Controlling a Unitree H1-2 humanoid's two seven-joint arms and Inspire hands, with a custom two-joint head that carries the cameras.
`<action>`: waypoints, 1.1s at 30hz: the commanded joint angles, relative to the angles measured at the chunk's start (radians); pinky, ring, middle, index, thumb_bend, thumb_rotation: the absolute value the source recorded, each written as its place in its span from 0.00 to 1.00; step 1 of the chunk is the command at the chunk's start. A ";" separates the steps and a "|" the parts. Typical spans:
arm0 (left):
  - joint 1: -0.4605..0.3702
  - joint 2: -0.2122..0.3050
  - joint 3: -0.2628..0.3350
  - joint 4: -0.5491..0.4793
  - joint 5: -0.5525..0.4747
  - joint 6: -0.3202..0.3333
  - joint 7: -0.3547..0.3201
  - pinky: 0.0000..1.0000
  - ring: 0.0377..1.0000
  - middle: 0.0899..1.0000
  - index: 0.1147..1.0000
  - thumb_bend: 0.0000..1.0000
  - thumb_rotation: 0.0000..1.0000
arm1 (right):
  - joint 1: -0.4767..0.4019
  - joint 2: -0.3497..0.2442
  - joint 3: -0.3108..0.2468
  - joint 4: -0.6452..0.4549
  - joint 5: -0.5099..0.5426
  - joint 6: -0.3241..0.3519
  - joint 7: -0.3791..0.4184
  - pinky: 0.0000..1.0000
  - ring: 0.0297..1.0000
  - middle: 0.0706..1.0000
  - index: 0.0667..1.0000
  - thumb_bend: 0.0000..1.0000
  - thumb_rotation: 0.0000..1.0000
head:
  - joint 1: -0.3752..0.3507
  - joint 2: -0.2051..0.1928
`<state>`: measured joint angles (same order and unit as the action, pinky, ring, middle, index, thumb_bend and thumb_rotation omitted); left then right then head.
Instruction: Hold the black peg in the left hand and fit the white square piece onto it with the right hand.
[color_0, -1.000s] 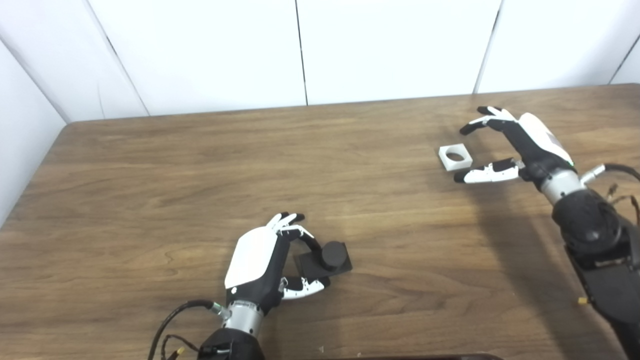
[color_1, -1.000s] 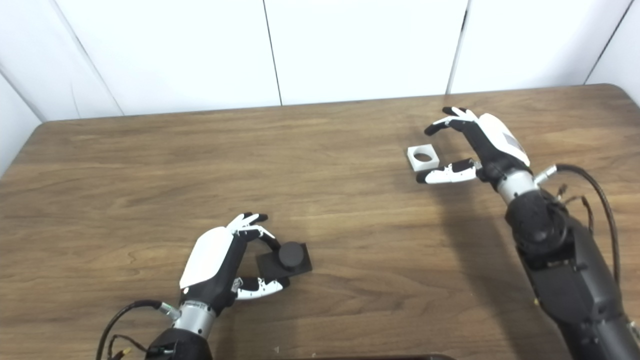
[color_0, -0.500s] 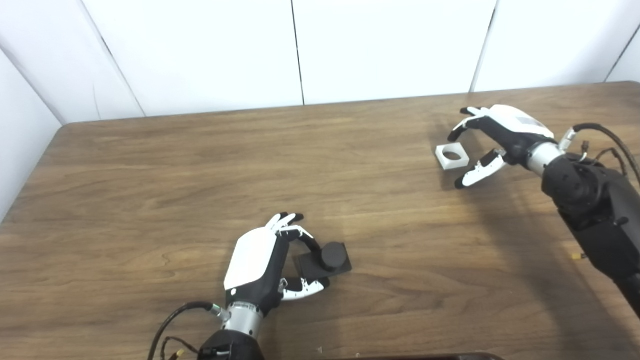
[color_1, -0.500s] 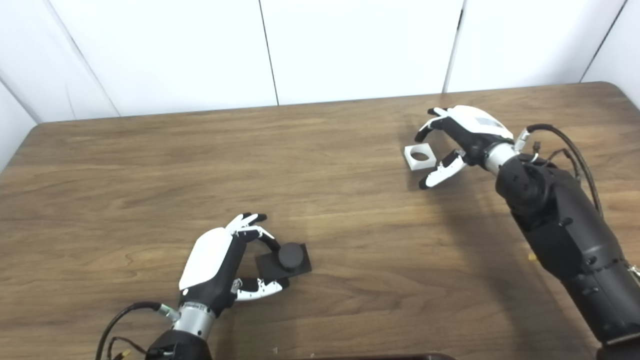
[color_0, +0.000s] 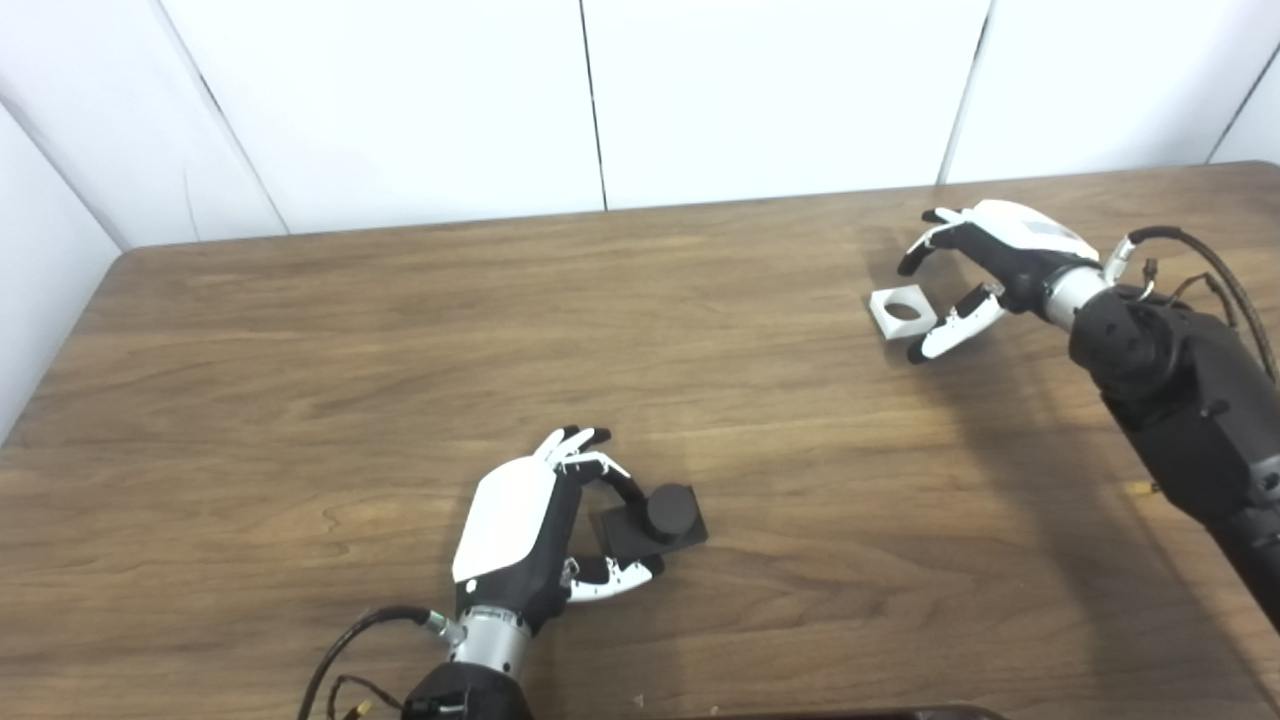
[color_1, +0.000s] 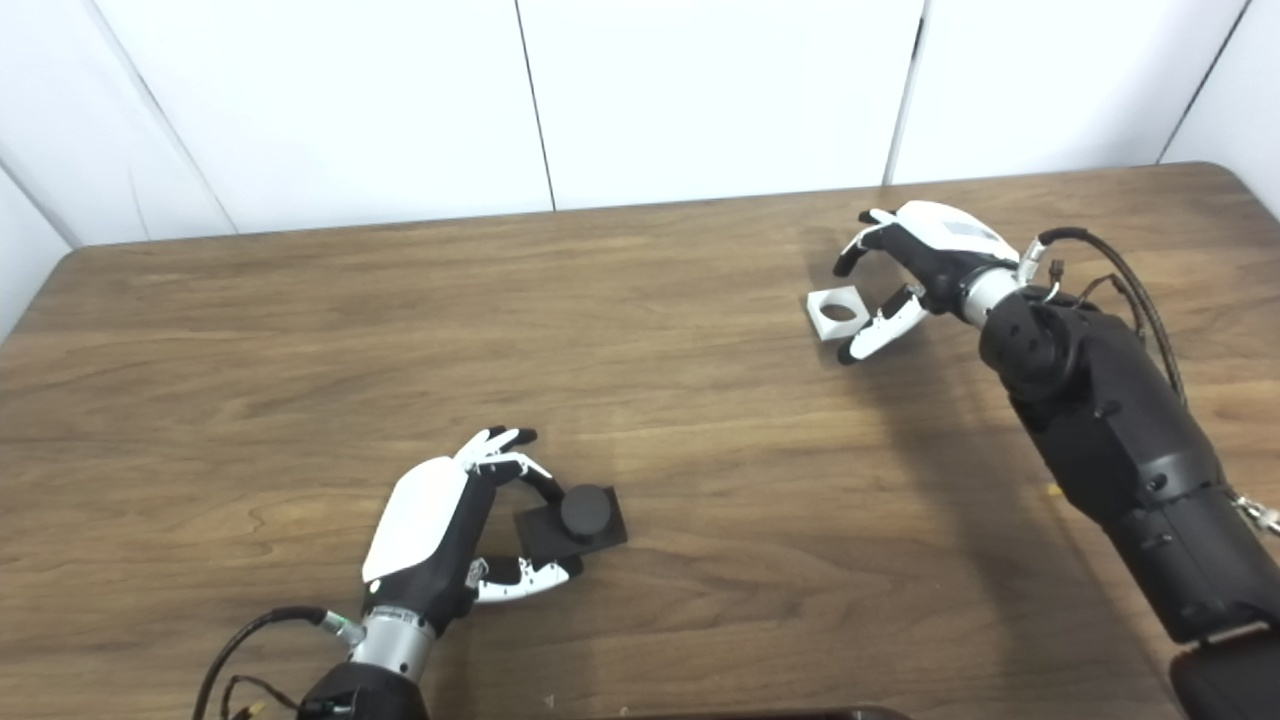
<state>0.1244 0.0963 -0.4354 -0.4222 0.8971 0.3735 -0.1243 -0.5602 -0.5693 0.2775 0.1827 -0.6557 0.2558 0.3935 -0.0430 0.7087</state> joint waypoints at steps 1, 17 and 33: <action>0.026 -0.026 -0.019 0.027 -0.007 -0.007 -0.017 0.83 0.94 0.87 0.43 0.50 0.07 | -0.069 -0.003 -0.010 -0.004 -0.002 -0.032 -0.031 1.00 1.00 0.98 0.70 0.89 0.22 | -0.001 0.001; 0.021 -0.032 -0.028 0.020 0.000 -0.002 -0.014 0.83 0.93 0.87 0.43 0.50 0.07 | -0.098 0.013 -0.007 0.109 0.006 -0.048 -0.048 1.00 1.00 0.96 0.71 0.87 0.21 | 0.005 0.002; 0.021 -0.037 -0.031 0.013 0.003 0.006 -0.018 0.83 0.94 0.87 0.43 0.50 0.07 | -0.105 0.020 0.026 0.117 0.006 -0.055 -0.024 1.00 1.00 0.93 0.66 0.84 0.21 | 0.009 0.010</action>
<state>0.1244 0.0907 -0.4463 -0.4197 0.9031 0.3771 -0.1154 -0.6103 -0.5437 0.2983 0.3199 -0.6455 0.2266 0.3737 -0.0337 0.7179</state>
